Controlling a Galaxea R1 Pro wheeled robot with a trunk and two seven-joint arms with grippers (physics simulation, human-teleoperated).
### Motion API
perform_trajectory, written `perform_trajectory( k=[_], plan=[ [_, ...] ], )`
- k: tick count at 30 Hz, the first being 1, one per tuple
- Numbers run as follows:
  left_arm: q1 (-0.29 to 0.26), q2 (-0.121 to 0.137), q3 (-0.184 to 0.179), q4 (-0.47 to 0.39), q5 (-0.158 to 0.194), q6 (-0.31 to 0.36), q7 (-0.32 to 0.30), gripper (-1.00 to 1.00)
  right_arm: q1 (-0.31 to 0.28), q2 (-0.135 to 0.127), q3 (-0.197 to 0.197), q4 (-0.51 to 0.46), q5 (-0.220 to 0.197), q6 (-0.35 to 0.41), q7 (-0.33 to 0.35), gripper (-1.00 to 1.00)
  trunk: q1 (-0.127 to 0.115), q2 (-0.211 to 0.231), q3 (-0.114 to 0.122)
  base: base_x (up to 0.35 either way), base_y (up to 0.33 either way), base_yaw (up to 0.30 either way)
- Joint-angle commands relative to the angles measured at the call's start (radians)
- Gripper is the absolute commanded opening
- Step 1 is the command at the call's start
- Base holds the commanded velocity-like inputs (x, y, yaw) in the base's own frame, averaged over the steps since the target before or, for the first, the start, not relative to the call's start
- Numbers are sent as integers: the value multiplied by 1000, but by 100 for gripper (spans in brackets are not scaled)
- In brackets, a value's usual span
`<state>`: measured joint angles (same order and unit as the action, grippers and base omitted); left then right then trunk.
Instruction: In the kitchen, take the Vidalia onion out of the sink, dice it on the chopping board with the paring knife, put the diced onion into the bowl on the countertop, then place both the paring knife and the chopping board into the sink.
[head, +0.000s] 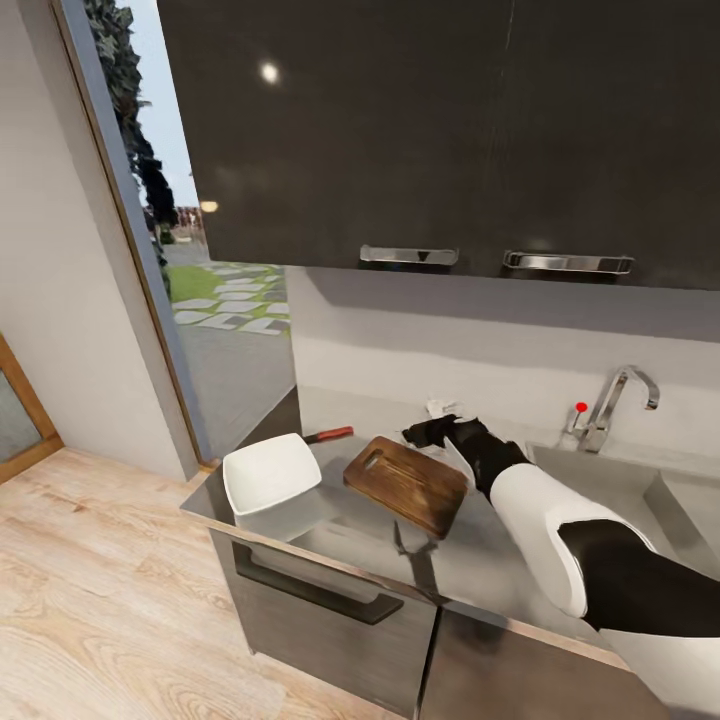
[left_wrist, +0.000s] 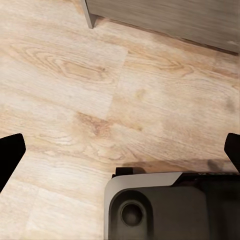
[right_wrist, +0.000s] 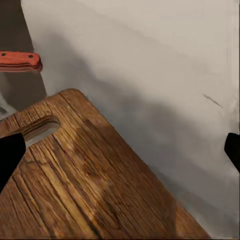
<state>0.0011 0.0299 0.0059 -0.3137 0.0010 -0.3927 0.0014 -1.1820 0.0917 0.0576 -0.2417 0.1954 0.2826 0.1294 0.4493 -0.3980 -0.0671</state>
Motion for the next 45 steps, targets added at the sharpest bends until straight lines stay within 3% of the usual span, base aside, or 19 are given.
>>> perform_trajectory(
  k=[1,4,5,7,12,17,20,28,38,45],
  plan=[
    [0,0,0,-1,-1,-2,0,100,-1,-5,3,-82,37,97,19,100,1,-2,-2,0,0,0],
    [0,-1,0,0,-1,-2,0,100,-2,-6,4,-183,54,195,35,100,1,-2,-2,0,0,0],
    [0,-1,0,-1,0,-2,0,100,-7,0,4,-255,62,265,63,100,1,-2,-2,0,0,0],
    [0,-1,0,0,0,-2,0,100,-18,7,5,-274,63,282,87,100,1,-2,-2,0,0,0],
    [0,-2,0,1,-1,-2,0,100,-49,28,15,-291,79,296,198,100,1,-2,-2,0,0,0],
    [0,-2,0,1,0,-2,0,100,-56,28,106,-287,118,285,397,100,1,-2,-2,0,0,0],
    [0,-2,0,1,-1,-2,-1,100,-57,24,134,-278,124,248,453,100,1,-2,-2,0,0,0],
    [0,-1,-1,1,-2,-2,-1,100,-57,5,147,-216,127,162,482,100,1,-2,-2,0,0,0],
    [0,-1,-1,-1,-2,-2,-1,100,-57,2,151,-188,128,150,559,100,1,-2,-2,41,30,0],
    [0,-1,-1,0,-1,-2,-1,100,-57,-8,151,-161,128,103,563,100,1,-2,-2,171,115,0]
  ],
)
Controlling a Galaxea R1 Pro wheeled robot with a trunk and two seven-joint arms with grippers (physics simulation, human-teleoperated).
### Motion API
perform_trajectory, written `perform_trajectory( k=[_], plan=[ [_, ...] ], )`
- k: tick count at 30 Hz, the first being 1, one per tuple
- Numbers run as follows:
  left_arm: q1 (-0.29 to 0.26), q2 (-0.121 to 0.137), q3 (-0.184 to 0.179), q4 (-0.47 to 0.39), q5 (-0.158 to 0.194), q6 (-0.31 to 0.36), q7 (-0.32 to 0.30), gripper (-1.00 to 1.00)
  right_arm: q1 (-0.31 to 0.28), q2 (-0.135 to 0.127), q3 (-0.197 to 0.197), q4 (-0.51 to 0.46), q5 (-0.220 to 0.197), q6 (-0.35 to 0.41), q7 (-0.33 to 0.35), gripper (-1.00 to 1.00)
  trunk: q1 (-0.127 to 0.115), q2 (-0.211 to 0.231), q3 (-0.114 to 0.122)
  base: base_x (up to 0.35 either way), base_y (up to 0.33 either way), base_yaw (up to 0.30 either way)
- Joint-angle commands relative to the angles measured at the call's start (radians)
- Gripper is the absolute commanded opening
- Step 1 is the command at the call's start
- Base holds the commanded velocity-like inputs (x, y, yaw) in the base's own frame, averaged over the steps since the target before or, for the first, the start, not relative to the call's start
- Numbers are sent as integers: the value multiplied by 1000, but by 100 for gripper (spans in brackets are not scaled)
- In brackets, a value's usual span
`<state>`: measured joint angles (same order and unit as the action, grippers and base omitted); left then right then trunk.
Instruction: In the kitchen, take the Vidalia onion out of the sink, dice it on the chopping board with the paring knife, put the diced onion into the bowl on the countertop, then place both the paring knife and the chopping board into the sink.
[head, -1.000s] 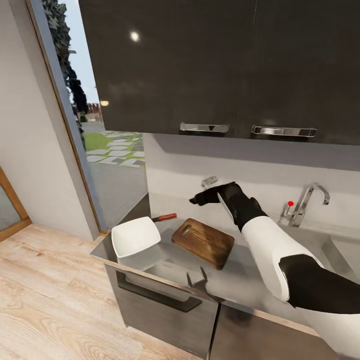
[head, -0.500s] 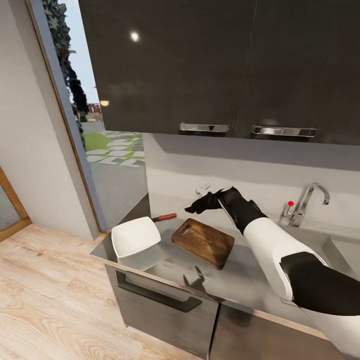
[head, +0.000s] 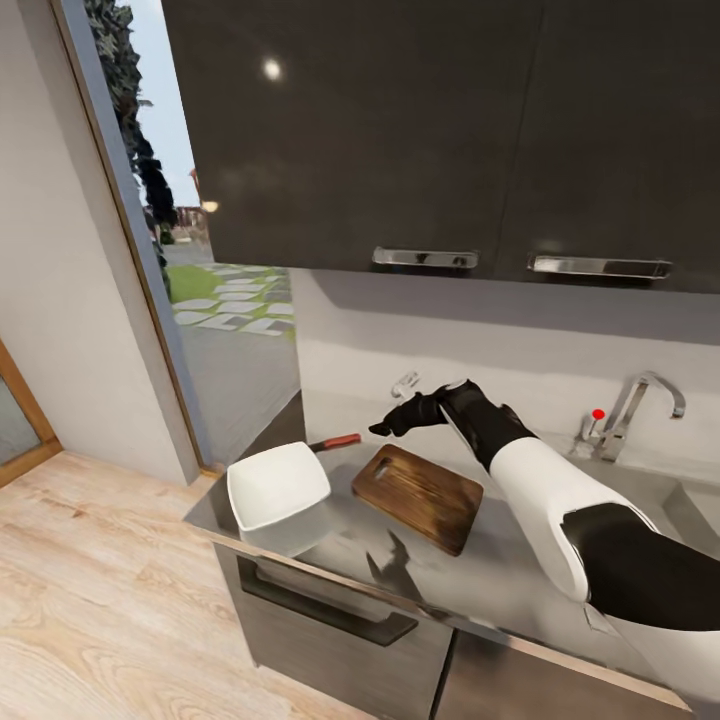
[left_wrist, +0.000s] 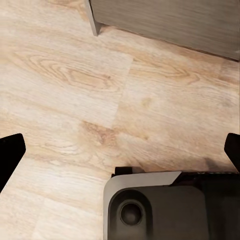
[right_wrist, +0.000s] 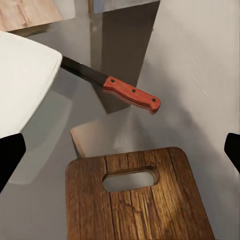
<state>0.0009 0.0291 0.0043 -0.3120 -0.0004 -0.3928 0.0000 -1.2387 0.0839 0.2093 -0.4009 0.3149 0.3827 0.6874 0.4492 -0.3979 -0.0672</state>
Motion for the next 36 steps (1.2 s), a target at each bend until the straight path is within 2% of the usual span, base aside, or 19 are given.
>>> perform_trajectory(
  k=[1,7,9,14,17,18,19,24,30,36],
  plan=[
    [0,0,0,-1,0,-1,0,100,-1,-1,0,9,9,-10,5,100,1,-2,-2,55,33,0],
    [0,0,0,-1,-1,-1,0,100,-1,-4,19,46,13,-33,6,100,1,-2,-2,23,13,0],
    [0,-1,0,-1,-1,-1,0,100,-1,-5,47,56,32,-38,6,100,1,-2,-2,5,3,0],
    [0,-1,-1,0,-1,-1,0,100,-1,-14,70,81,64,-85,41,100,1,-2,-2,2,1,0],
    [0,-1,-1,0,-1,-1,0,100,-1,-31,74,104,72,-129,104,100,1,-2,-2,0,0,0],
    [0,-2,-1,1,-1,-1,0,100,-1,-60,75,112,74,-156,152,100,1,-2,-2,0,0,0],
    [0,-2,-1,1,-1,-1,0,100,-1,-70,76,113,74,-162,166,100,1,-2,-2,0,0,0],
    [0,-2,-1,1,-1,-1,0,100,-1,-88,76,118,75,-195,205,100,1,-2,-2,0,0,0],
    [0,-2,-1,1,-1,-1,0,100,-1,-90,76,119,74,-205,213,100,1,-2,-2,20,0,0],
    [0,-2,-1,1,-1,-1,0,100,-1,-90,76,139,75,-207,214,100,1,-2,-2,239,0,0]
  ],
)
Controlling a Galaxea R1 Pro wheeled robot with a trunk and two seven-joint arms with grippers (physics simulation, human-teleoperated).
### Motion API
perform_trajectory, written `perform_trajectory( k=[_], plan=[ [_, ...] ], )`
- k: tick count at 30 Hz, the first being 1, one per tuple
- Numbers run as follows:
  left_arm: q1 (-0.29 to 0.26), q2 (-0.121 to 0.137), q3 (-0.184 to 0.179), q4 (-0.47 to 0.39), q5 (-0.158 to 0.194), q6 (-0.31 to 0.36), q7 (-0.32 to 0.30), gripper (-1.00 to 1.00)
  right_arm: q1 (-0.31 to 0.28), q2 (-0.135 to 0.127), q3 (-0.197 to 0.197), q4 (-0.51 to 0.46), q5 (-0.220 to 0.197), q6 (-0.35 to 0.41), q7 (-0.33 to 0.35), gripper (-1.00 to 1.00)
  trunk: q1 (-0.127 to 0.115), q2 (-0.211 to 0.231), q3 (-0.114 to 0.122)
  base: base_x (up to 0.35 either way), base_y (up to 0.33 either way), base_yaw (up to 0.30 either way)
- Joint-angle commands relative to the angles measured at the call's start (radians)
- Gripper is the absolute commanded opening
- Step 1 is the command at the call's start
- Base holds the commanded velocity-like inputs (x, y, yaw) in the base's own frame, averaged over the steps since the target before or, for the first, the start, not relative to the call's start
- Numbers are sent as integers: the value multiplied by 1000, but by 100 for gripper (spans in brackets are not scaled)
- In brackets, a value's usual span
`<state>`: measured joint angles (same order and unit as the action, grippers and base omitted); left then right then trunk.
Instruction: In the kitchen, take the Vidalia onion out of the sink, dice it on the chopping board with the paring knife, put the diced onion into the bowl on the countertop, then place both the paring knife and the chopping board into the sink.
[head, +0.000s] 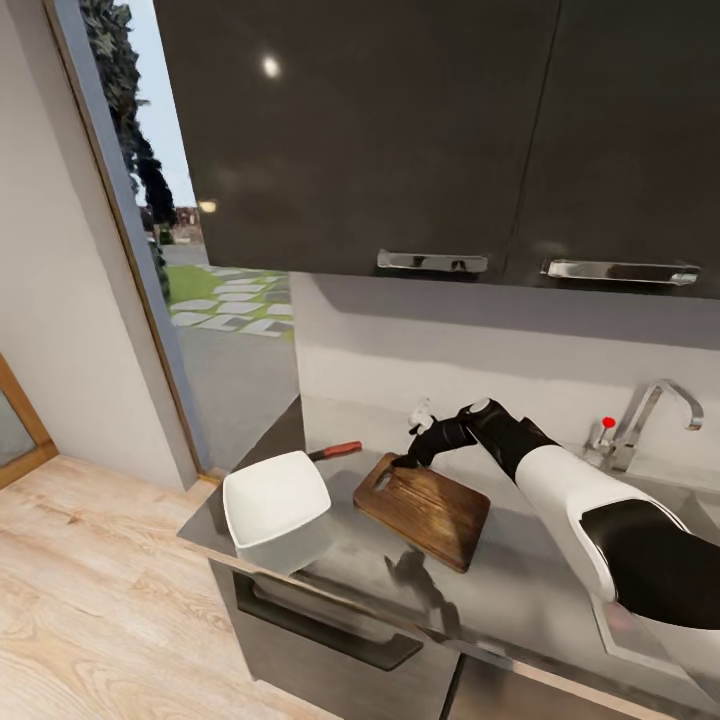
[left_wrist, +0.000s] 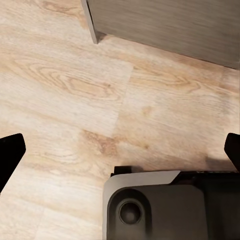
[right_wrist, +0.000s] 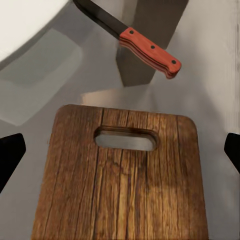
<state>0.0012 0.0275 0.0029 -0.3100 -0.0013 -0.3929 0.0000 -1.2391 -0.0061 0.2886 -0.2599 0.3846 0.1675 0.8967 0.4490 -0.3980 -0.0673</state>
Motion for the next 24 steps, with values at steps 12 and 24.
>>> perform_trajectory(
  k=[12,24],
  plan=[
    [0,0,0,-1,0,-1,0,100,0,0,-2,8,5,-28,5,100,1,-2,-2,50,0,0],
    [0,0,0,-1,0,-1,0,100,0,1,0,20,7,-42,8,100,1,-2,-2,144,117,0]
  ],
)
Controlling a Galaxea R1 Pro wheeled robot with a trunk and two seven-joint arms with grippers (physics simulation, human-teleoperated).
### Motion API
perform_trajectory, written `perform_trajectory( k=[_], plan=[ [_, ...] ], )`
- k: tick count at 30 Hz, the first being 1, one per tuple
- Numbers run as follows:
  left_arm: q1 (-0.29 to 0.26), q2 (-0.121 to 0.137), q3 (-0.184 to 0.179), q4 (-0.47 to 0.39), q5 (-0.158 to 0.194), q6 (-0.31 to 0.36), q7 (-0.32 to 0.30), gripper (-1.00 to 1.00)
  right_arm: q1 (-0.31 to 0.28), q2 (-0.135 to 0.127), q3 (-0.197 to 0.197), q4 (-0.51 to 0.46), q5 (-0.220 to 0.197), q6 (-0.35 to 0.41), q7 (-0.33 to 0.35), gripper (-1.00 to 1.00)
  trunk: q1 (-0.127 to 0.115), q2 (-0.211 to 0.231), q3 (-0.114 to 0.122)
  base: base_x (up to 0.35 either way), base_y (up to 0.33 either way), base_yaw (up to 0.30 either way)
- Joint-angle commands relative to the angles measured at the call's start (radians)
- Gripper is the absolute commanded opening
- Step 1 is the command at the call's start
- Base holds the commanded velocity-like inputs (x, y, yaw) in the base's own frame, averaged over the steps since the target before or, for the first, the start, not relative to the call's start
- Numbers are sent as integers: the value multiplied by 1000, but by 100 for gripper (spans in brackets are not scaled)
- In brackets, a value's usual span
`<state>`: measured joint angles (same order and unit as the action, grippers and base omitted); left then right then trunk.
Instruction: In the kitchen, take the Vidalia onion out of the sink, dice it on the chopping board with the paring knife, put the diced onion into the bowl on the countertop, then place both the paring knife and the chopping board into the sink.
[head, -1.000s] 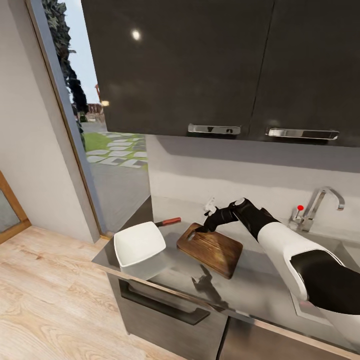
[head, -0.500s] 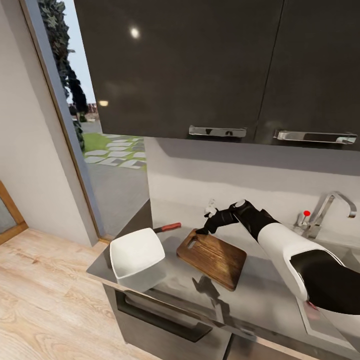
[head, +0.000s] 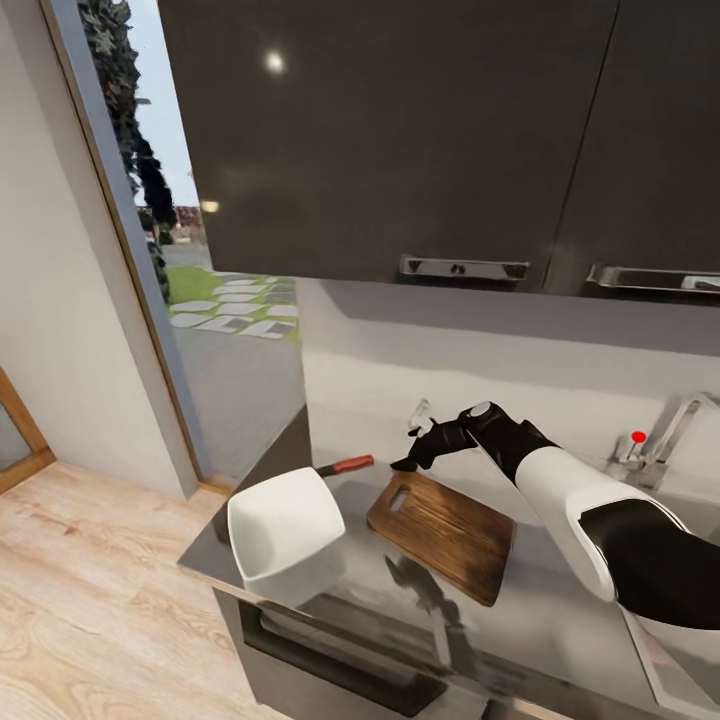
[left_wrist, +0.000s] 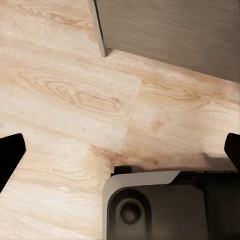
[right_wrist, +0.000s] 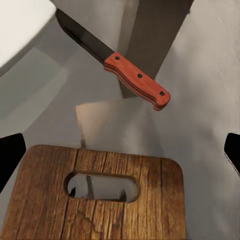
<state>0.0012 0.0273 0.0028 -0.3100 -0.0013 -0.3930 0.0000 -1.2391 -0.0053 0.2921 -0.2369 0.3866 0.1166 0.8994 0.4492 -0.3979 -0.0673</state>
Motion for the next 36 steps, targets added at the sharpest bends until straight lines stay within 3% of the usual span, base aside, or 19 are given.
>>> perform_trajectory(
  k=[1,13,19,25,31,36],
  plan=[
    [0,0,0,-1,0,-1,0,100,0,0,-3,-2,7,8,5,100,1,-2,-2,86,72,0],
    [0,-1,0,-1,0,-1,0,100,2,-2,-3,-2,17,-13,36,100,1,-2,-2,20,17,0],
    [0,-1,0,-1,0,-1,0,100,3,-29,-1,-2,18,-42,99,100,1,-2,-2,0,0,0],
    [0,-1,-1,-1,0,0,0,100,2,-42,0,-2,27,-54,117,100,1,-2,-2,0,0,0],
    [0,-1,-1,-1,0,-1,0,100,2,-43,3,-2,112,-102,126,100,1,-2,-2,0,0,0],
    [0,-1,-1,-1,0,0,0,100,2,-41,4,-2,157,-142,157,100,1,-2,-2,0,0,0]
  ],
)
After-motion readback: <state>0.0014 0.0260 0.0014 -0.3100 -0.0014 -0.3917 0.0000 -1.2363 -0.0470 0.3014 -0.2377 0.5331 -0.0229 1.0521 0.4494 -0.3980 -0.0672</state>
